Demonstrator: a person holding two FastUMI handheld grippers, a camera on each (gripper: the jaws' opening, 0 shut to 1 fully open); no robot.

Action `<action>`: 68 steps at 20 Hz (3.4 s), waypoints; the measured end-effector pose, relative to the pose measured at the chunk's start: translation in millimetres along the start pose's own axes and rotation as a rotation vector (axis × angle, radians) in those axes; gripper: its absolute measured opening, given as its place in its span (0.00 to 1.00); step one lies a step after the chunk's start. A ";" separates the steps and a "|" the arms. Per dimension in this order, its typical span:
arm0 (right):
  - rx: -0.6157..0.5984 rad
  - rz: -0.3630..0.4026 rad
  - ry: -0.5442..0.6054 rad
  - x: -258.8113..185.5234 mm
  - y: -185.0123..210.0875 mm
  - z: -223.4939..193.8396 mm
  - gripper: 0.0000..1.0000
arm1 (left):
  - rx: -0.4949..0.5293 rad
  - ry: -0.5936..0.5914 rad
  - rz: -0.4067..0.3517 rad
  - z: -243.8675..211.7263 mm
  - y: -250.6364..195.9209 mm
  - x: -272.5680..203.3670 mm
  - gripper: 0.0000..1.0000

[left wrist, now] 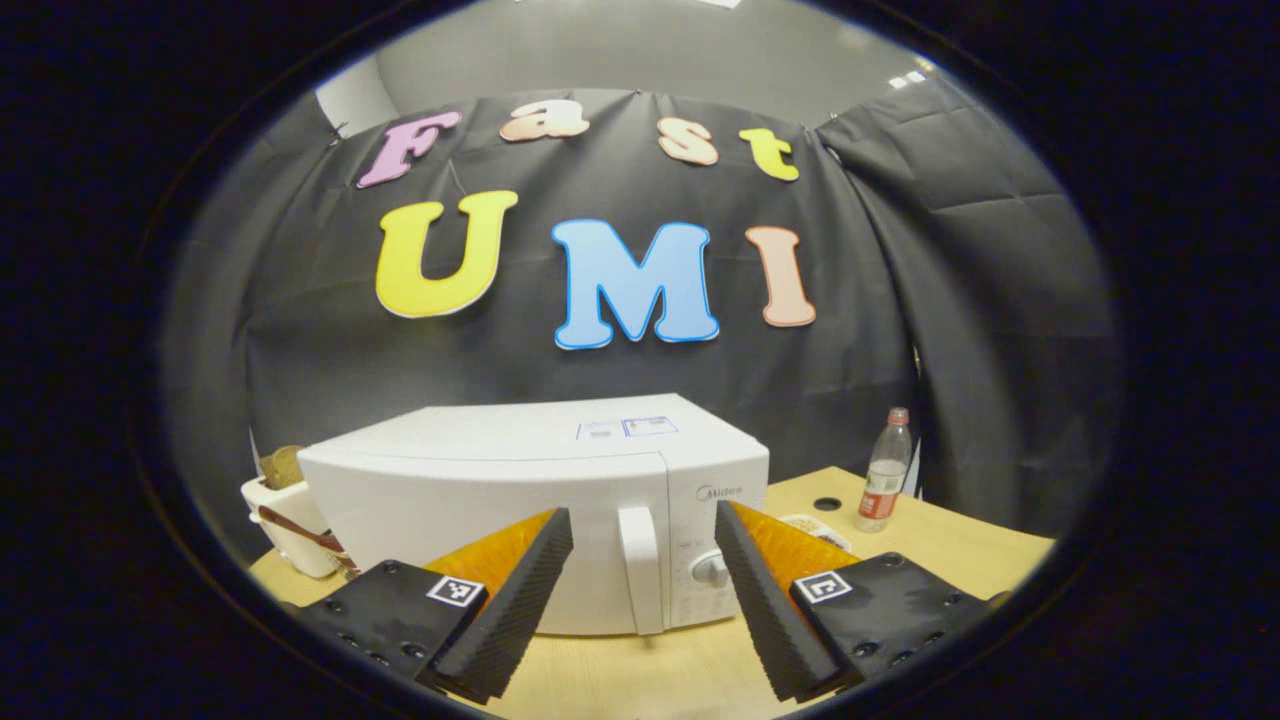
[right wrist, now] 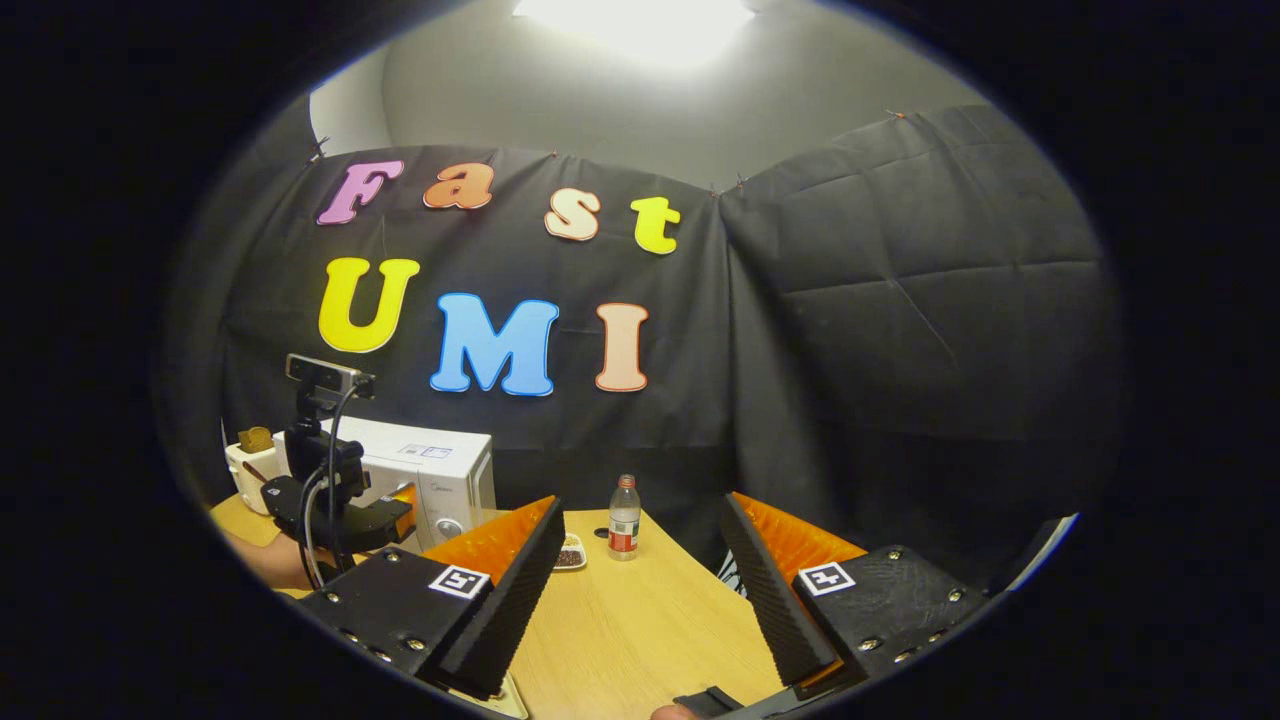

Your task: Open the microwave oven with the left hand, put the food in, and close the microwave oven.

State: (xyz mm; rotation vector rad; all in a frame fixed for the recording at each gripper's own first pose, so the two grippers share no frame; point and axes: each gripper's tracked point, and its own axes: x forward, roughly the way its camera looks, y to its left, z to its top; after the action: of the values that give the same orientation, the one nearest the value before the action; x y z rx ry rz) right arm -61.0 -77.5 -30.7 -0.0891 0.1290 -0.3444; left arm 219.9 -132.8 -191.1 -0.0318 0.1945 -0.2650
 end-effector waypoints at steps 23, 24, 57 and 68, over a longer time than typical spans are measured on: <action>-0.043 0.051 -0.007 6.4 -19.3 9.3 0.96 | -0.025 0.226 0.057 -67.3 -1.4 48.6 0.17; -0.046 0.064 -0.008 6.1 -17.6 8.8 0.96 | -0.035 0.232 0.055 -69.4 -1.1 49.5 0.12; 0.013 0.573 -0.044 8.2 160.3 13.1 0.96 | -0.062 0.258 0.174 -97.9 102.6 -194.7 0.15; -0.005 0.700 -0.040 -17.5 233.9 5.9 0.96 | -0.069 0.258 0.297 -108.9 189.4 -256.3 0.16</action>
State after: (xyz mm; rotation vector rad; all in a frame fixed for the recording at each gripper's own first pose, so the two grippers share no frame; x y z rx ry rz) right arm 0.8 148.1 -48.4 -0.0507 0.1135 0.3564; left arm 4.8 116.8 -260.7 -0.0363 0.4604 0.0355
